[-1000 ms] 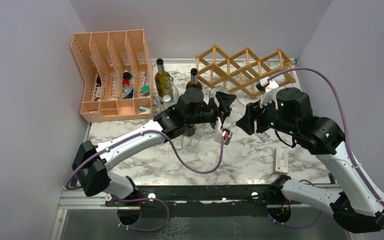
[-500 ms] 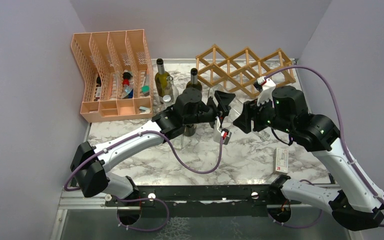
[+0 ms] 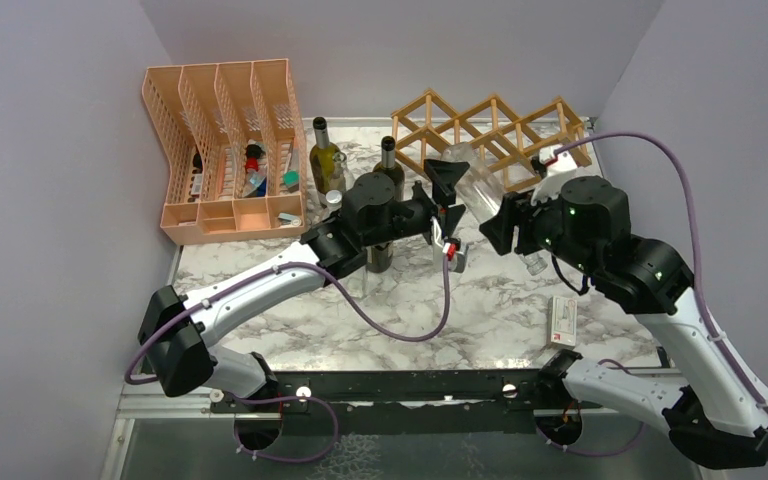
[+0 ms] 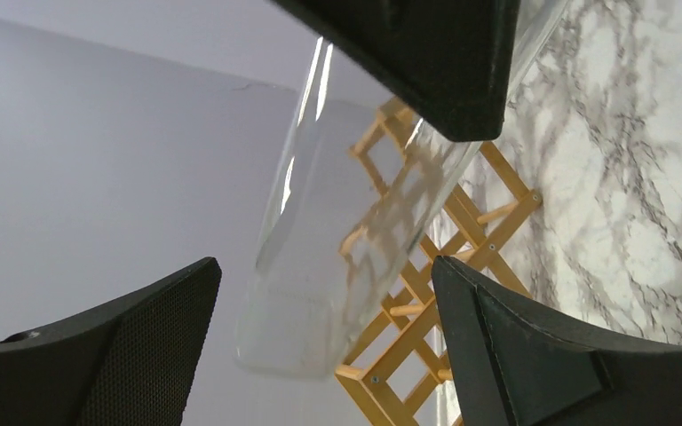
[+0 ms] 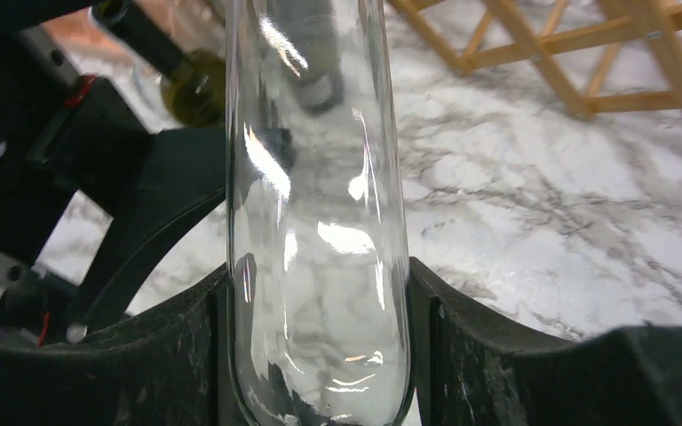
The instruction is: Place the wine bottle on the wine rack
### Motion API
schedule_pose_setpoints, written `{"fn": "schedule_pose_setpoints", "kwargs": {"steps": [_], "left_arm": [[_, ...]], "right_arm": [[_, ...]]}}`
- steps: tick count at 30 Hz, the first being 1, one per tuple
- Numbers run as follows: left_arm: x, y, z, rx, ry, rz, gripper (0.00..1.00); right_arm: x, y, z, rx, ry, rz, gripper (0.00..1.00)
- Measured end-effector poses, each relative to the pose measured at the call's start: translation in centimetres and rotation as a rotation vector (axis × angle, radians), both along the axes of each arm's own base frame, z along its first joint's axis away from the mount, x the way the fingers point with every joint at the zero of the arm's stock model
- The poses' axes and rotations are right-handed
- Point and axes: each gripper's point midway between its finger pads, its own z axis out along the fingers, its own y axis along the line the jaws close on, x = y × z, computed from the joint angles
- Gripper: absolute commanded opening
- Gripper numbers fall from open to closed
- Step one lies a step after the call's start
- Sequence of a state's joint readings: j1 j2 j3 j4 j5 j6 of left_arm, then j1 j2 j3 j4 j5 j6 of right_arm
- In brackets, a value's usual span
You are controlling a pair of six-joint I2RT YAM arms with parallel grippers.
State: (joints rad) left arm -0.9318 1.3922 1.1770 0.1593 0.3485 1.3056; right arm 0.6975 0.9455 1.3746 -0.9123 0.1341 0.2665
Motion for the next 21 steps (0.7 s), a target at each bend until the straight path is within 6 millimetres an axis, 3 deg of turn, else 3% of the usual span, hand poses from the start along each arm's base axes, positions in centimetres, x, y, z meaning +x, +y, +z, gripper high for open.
{"fn": "schedule_pose_setpoints", "kwargs": {"steps": [6,10,18,21], "left_arm": [[0.1,0.5,2.1,-0.121,0.141,0.041,0.96],[-0.1,2.2,3.5,-0.240,0.284,0.103,0.97],[-1.3,8.3,7.7,-0.544,0.606,0.264,0.99],[-1.8,10.3,8.3,-0.643,0.710,0.309,0.99]], "right_arm": [[1.9,-2.5,2.3,0.035,-0.127,-0.180,0.01],[2.7,-3.2,0.8,0.021,-0.124,-0.248,0.01],[3.6,-2.4,-8.9,-0.075,0.027,-0.284,0.01],[4.1,-1.7,-12.1,-0.093,0.071,-0.286,0.01]]}}
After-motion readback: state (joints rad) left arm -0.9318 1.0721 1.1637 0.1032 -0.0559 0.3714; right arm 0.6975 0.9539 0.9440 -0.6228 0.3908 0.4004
